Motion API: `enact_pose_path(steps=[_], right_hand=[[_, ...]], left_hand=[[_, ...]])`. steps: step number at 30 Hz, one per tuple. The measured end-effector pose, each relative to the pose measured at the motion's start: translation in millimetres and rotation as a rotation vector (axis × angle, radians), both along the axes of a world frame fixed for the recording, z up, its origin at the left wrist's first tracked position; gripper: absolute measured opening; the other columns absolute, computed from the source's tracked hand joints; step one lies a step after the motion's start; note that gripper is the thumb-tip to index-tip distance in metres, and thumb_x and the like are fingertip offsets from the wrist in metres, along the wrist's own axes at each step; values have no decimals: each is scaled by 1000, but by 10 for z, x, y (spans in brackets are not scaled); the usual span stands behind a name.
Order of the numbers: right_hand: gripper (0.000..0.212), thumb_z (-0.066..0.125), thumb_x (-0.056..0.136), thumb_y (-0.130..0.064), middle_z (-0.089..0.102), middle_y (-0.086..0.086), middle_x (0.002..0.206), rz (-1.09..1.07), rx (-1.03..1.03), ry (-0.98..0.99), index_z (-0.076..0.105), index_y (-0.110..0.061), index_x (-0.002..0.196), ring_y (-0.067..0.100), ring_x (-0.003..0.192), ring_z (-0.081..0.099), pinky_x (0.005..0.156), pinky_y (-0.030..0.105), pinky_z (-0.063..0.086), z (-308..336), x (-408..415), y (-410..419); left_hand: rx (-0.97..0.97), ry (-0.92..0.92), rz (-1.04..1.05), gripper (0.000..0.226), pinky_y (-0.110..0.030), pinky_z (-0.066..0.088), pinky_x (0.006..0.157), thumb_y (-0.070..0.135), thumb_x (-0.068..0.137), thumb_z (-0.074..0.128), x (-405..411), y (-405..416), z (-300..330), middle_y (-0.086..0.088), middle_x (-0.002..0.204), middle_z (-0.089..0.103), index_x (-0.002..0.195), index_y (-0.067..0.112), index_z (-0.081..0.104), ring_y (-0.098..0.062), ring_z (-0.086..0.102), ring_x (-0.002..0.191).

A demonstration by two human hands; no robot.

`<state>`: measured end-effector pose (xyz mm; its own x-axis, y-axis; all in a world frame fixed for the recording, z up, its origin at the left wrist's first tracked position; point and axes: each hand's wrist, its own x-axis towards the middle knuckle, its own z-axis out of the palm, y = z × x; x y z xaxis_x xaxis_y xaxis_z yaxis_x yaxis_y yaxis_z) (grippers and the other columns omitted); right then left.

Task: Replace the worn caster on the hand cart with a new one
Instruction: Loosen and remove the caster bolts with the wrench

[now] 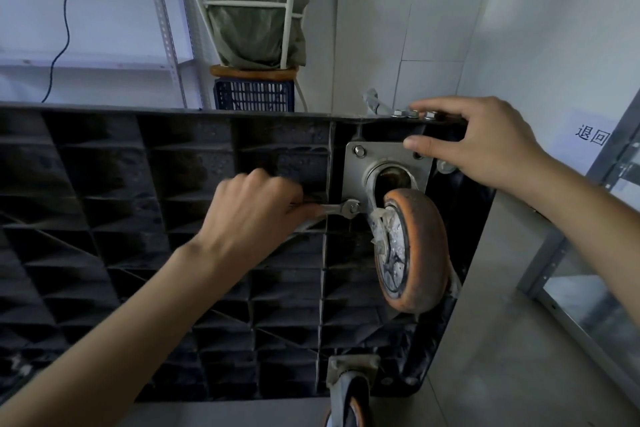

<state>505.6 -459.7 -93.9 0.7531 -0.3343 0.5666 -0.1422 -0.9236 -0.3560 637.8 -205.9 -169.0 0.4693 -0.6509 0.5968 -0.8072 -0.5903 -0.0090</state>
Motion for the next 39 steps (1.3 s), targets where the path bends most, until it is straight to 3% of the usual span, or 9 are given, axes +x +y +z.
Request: enact_pose_path(steps=[5,9,11,14,20,27,32,36,39], right_hand=[[56,73,75,-67,71,-12,123,1,1,-1,65,-47,127,17,118,62,100,45,50,-4,5,-7],[58,71,74,-69,70,-11,126,-5,-4,-1,64,-47,128,19,122,61,101,47,49,-11,11,-9],[60,71,73,-71,69,-12,128,-5,3,-6,64,-48,128,20,123,60,102,49,49,-15,13,-18],[59,72,74,-70,68,-12,129,-6,9,-6,64,-48,129,19,124,60,102,49,49,-20,12,-28],[59,71,74,-69,69,-12,128,-7,5,-2,64,-47,129,18,124,60,102,48,49,-16,14,-20],[59,72,75,-68,68,-12,130,-7,1,2,65,-45,129,18,124,59,101,46,49,-16,16,-21],[58,72,75,-68,68,-12,129,-12,2,0,64,-47,128,18,124,59,102,46,49,-10,14,-25],[56,73,76,-67,68,-12,129,-6,8,1,64,-48,128,18,124,59,102,47,48,-21,18,-19],[56,73,76,-66,69,-12,127,-12,13,-3,65,-47,128,18,122,60,101,46,48,-11,16,-5]], left_hand=[[-273,305,-82,50,-36,44,50,64,94,46,-195,-114,-703,-1,59,61,72,21,59,-35,63,64],[-509,651,-174,49,-39,52,50,49,102,49,-449,-311,-923,-2,51,61,66,17,54,-18,63,45],[-591,864,-219,48,-35,52,48,45,102,53,-533,-353,-943,-5,53,64,67,11,59,-18,64,43],[-649,984,-261,47,-24,46,48,41,101,55,-635,-312,-978,-9,53,64,69,6,62,-21,63,45],[-567,728,-187,51,-42,46,48,51,100,54,-443,-102,-953,-2,51,53,63,16,52,-15,49,45],[-235,260,-26,50,-30,43,50,72,86,50,-120,63,-493,6,55,58,73,28,68,-21,62,60],[-88,163,50,49,-32,43,55,74,85,55,-41,21,-124,0,64,64,77,28,73,-30,65,70],[23,29,74,55,-32,33,59,78,84,48,-63,-17,143,1,74,65,79,28,69,-32,65,76],[25,20,105,59,-33,36,59,81,84,44,-33,-36,61,0,77,69,82,28,71,-32,68,78]])
